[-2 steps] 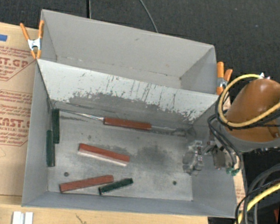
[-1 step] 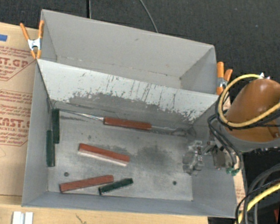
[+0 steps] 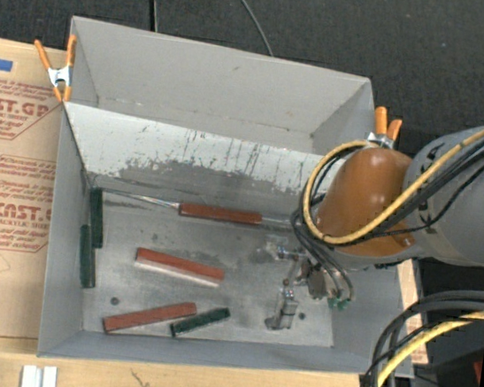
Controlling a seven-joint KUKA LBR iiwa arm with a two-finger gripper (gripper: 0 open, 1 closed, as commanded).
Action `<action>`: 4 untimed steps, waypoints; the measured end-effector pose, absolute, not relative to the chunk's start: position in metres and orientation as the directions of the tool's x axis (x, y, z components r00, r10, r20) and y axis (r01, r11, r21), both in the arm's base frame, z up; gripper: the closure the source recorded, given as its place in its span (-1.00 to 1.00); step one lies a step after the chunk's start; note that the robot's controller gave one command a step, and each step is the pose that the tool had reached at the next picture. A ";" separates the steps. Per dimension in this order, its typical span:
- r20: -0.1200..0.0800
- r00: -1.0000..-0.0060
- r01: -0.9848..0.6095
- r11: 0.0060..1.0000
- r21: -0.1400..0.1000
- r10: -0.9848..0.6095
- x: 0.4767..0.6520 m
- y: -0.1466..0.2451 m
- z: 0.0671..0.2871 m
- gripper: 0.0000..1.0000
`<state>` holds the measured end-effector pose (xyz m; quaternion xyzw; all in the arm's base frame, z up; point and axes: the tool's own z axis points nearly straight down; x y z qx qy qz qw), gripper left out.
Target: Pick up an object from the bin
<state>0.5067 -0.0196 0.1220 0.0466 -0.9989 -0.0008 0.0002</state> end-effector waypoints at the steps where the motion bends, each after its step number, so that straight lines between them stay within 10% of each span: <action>1: 0.000 -0.996 -0.093 0.996 0.001 -0.093 0.507 -0.020 0.122 -1.00; 3: 0.000 -0.967 -0.256 0.967 0.001 -0.256 0.533 0.046 0.073 -1.00; 4: -0.003 -0.999 0.043 0.999 0.002 0.043 0.534 0.109 0.071 1.00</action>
Offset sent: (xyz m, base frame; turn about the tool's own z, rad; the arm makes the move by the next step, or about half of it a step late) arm 0.0275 0.0685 -0.0410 -0.1055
